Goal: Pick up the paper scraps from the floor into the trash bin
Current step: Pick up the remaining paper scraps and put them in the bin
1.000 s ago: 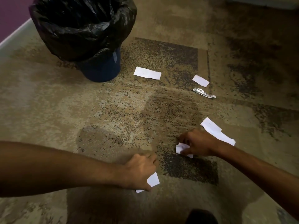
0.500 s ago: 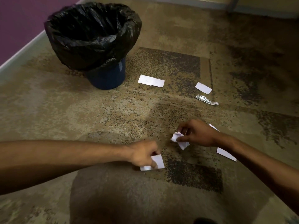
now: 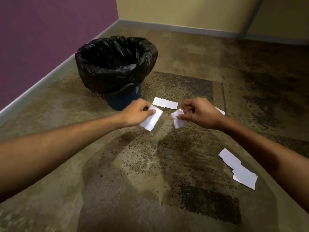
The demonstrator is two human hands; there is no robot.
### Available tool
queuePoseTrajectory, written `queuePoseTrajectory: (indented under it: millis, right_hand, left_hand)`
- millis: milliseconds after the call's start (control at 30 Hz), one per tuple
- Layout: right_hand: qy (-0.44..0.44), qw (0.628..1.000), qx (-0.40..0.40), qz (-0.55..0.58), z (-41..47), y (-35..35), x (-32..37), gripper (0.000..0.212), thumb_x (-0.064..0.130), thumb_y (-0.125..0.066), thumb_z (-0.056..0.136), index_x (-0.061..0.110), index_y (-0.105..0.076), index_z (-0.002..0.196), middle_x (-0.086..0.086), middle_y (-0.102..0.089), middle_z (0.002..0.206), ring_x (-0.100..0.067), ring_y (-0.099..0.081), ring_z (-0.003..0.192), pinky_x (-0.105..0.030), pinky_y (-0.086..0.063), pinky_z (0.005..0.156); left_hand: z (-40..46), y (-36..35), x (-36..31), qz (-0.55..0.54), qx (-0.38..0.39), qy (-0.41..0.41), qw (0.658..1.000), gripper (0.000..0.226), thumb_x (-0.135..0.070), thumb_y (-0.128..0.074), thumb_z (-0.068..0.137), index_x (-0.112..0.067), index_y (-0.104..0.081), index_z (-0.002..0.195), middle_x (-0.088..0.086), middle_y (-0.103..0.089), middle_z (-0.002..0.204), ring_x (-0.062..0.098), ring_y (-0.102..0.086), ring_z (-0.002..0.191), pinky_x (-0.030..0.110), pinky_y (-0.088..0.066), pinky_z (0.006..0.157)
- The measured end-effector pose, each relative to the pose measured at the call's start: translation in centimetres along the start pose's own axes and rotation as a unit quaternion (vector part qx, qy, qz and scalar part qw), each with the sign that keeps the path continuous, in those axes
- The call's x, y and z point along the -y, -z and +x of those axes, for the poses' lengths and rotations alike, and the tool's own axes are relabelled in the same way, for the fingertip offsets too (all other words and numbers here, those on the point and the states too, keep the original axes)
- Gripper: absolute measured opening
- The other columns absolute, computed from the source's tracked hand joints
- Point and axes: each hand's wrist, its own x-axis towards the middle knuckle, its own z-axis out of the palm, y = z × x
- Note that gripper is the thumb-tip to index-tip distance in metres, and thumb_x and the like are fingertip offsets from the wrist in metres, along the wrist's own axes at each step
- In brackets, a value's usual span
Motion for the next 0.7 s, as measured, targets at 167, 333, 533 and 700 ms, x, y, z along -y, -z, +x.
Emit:
queuePoseTrajectory:
  millis: [167,333,533,700]
  right_hand:
    - [0.033,0.998,-0.047,0.011,3.1,2.1,2.8,0.021,0.035,-0.07,0.087,0.015,-0.063,0.09,0.002,-0.067,0.073,-0.012,-0.06,0.061,-0.03,-0.045,0.052]
    - [0.059,0.992,-0.095,0.05,7.2,4.4,6.2,0.018,0.022,-0.068,0.089,0.007,-0.063,0.098,-0.007,-0.072,0.083,-0.02,-0.07,0.072,-0.033,-0.058,0.063]
    - [0.075,0.976,-0.171,0.109,12.3,6.5,10.2,0.019,0.02,-0.075,0.084,0.008,-0.062,0.09,0.003,-0.07,0.071,0.002,-0.067,0.055,-0.012,-0.05,0.051]
    - [0.065,0.966,-0.217,0.127,15.9,5.7,11.4,0.02,0.018,-0.076,0.083,0.006,-0.061,0.09,0.006,-0.066,0.07,0.008,-0.063,0.051,-0.009,-0.047,0.051]
  left_hand:
    - [1.6,4.5,-0.1,-0.025,-0.145,-0.021,0.989,0.019,-0.02,-0.057,0.096,-0.006,-0.07,0.099,0.008,-0.067,0.092,0.019,-0.06,0.084,0.025,-0.043,0.064]
    - [3.0,9.3,-0.8,-0.021,-0.311,-0.048,0.949,0.023,-0.022,-0.064,0.092,-0.009,-0.071,0.109,-0.001,-0.07,0.102,0.011,-0.065,0.09,0.015,-0.049,0.069]
    - [4.4,12.9,-0.4,-0.002,-0.442,-0.018,0.897,0.024,-0.026,-0.068,0.087,-0.014,-0.072,0.107,0.0,-0.073,0.102,0.009,-0.066,0.09,0.031,-0.056,0.082]
    - [5.0,14.0,0.7,-0.004,-0.503,0.05,0.863,0.019,-0.024,-0.071,0.083,-0.016,-0.07,0.101,0.001,-0.071,0.093,0.014,-0.066,0.083,0.034,-0.058,0.078]
